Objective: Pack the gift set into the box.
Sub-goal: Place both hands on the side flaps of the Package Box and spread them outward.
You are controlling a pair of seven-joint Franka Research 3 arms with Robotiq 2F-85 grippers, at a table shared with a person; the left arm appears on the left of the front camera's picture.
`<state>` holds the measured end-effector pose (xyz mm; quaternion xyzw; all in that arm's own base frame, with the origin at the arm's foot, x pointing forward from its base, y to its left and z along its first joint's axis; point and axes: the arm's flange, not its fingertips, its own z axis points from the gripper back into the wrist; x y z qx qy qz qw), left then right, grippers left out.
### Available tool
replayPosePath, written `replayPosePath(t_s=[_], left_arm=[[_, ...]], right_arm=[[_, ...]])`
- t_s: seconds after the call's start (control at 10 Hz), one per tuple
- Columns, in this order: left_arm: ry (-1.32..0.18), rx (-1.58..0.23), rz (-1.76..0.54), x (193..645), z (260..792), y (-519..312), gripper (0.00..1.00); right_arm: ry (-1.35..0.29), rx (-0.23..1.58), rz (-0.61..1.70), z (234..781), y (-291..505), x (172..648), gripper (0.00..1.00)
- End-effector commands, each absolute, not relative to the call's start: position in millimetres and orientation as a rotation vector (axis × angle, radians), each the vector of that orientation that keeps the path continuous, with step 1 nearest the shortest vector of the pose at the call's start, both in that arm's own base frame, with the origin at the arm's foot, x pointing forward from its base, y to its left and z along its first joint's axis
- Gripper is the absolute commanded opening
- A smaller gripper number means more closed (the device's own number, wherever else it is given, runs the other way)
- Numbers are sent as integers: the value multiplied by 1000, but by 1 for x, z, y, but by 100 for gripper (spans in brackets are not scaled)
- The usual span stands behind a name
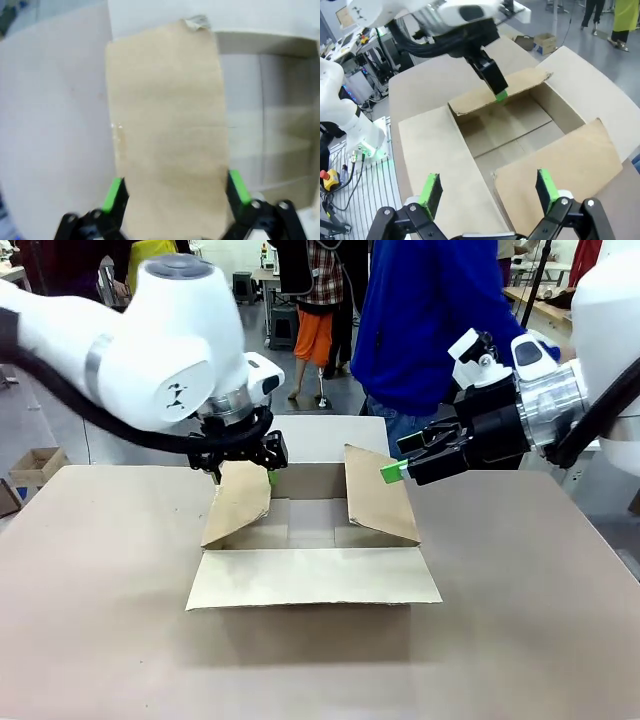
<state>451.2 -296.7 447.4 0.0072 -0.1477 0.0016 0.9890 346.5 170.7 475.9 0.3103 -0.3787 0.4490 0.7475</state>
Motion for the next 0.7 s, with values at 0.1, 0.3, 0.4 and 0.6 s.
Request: replayPosePath(t_s=[0.1, 0.3, 0.4, 0.6], left_arm=[[-225, 34, 40, 474, 444, -332, 100], [-207, 57, 32, 478, 438, -334, 100], [-207, 71, 39, 478, 434, -335, 100], [-203, 94, 52, 480, 431, -332, 100]], right_arm=[[-821, 671, 960, 477, 173, 346, 100], [-821, 671, 960, 477, 173, 346, 100], [-821, 671, 960, 477, 173, 346, 100], [-821, 671, 960, 477, 173, 346, 100]])
